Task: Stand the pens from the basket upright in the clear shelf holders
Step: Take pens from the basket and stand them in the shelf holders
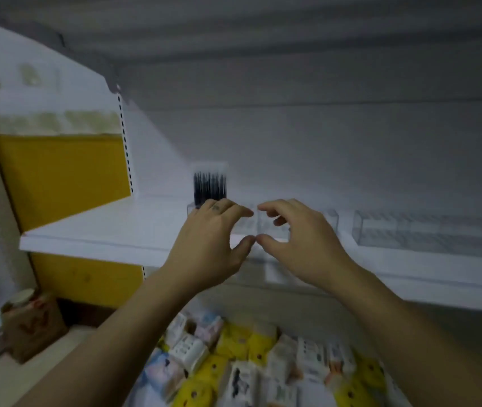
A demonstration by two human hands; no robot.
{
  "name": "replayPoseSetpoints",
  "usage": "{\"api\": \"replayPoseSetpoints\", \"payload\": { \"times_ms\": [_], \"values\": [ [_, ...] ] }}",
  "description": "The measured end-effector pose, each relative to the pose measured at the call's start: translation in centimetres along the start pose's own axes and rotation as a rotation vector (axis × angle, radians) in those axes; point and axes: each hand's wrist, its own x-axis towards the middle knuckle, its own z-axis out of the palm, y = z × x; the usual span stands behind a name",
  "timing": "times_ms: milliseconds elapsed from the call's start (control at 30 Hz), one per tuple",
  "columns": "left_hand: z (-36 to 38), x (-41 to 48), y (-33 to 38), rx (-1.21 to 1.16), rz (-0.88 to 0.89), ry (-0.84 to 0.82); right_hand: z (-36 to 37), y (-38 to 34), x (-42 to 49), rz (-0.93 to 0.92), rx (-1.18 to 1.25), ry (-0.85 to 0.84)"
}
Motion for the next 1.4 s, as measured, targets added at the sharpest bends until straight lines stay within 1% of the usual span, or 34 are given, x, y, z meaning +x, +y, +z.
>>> {"api": "replayPoseSetpoints", "payload": {
  "times_ms": [67,167,300,467,600,767,867,1000,1133,1167,1267,1400],
  "values": [
    [1.1,-2.9,1.8,-0.046,0.032,-0.043,0.2,0.7,-4.2,0.012,-0.001,0.006],
    [3.4,-7.2,4.1,-0.088,0.054,-0.136,1.0,2.4,-10.4,0.052,-0.066,-0.04],
    [6.7,-11.6,5.5,-0.104,0.051,-0.25,2.2,5.1,-16.2,0.144,-0.164,-0.116],
    [11.2,-16.3,6.7,-0.101,0.03,-0.404,4.5,8.3,-21.7,0.249,-0.208,-0.222],
    [15.0,-19.8,7.7,-0.096,-0.027,-0.551,7.2,10.5,-25.7,0.356,-0.219,-0.385],
    [20.0,-24.4,8.8,-0.074,-0.07,-0.81,11.4,13.5,-30.6,0.503,-0.25,-0.658],
    [23.1,-27.1,9.1,-0.1,-0.121,-0.941,13.8,14.9,-33.2,0.572,-0.203,-0.768],
    [27.7,-30.7,9.7,-0.116,-0.197,-1.105,17.0,16.5,-36.4,0.642,-0.142,-0.835],
    [31.5,-35.5,10.2,-0.223,-0.318,-1.289,19.4,18.5,-40.0,0.739,-0.111,-0.944],
    [32.2,-36.9,10.2,-0.263,-0.354,-1.317,19.9,19.1,-41.0,0.772,-0.109,-0.983],
    [33.6,-40.1,10.5,-0.349,-0.459,-1.414,21.4,20.3,-43.9,0.926,0.041,-1.066],
    [35.2,-43.0,11.1,-0.461,-0.55,-1.496,22.8,20.7,-46.8,1.039,0.045,-1.146]
  ]
}}
